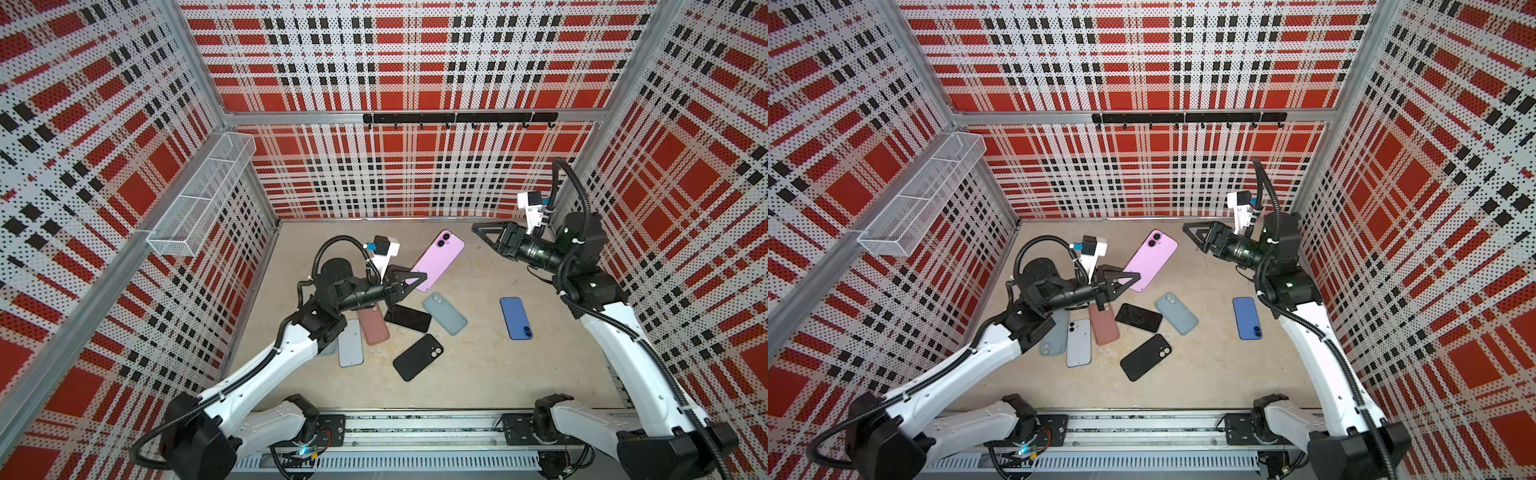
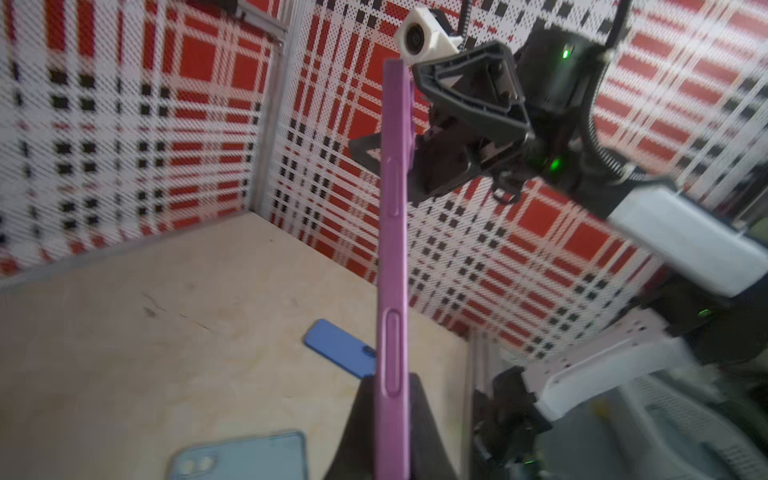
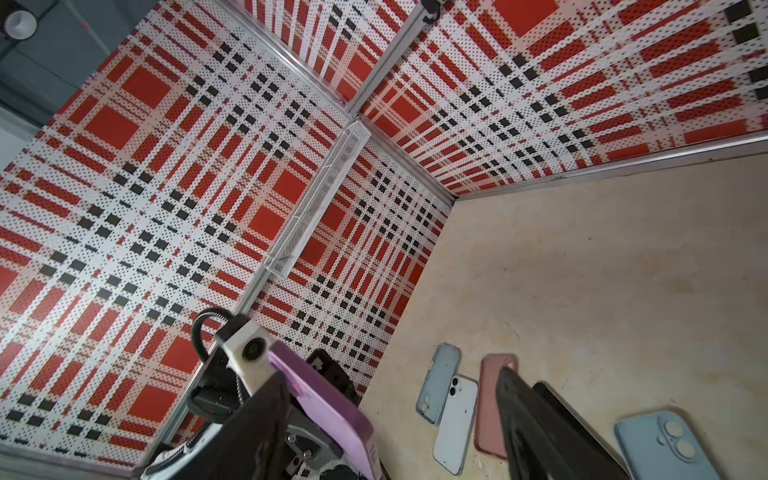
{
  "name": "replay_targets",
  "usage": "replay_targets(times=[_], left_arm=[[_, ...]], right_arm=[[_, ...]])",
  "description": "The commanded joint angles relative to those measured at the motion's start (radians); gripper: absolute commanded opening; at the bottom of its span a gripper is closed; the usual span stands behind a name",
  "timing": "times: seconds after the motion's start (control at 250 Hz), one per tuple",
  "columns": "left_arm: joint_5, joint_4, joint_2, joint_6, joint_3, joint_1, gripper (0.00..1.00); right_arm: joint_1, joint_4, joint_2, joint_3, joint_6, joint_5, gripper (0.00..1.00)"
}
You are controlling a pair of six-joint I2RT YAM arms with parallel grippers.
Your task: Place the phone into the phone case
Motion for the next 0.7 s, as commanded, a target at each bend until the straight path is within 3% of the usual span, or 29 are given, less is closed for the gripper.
replay_targets(times=[0.0,0.092,0.184,0.468,0.696], left_arm=[[-0.195,-0.100,-0.071,0.477,-0.062,-0.020,0.00],[-0.251,-0.077,-0.104,0.708,-0.112,-0.015,0.00],[-0.249,-0.074,-0.123,0.895,-0.139,-0.004,0.00],[-0.133,-0.001,-0.077,1.179,-0.131,0.046,0.00],[-0.191,-0.015,-0.093,1.445,-0.100,-0.025,0.00]], right_arm=[[-0.001,-0.290,-0.023,0.050,0.007,0.067,0.80],[-0.003,-0.401,-0.028,0.035,0.073,0.044,0.77],[-0.003,-0.383,-0.052,-0.030,0.136,-0.041,0.75],[-0.003,-0.215,-0.120,-0.185,0.335,-0.197,0.75],[-0.006,-0.062,-0.098,-0.253,0.472,-0.284,0.72]])
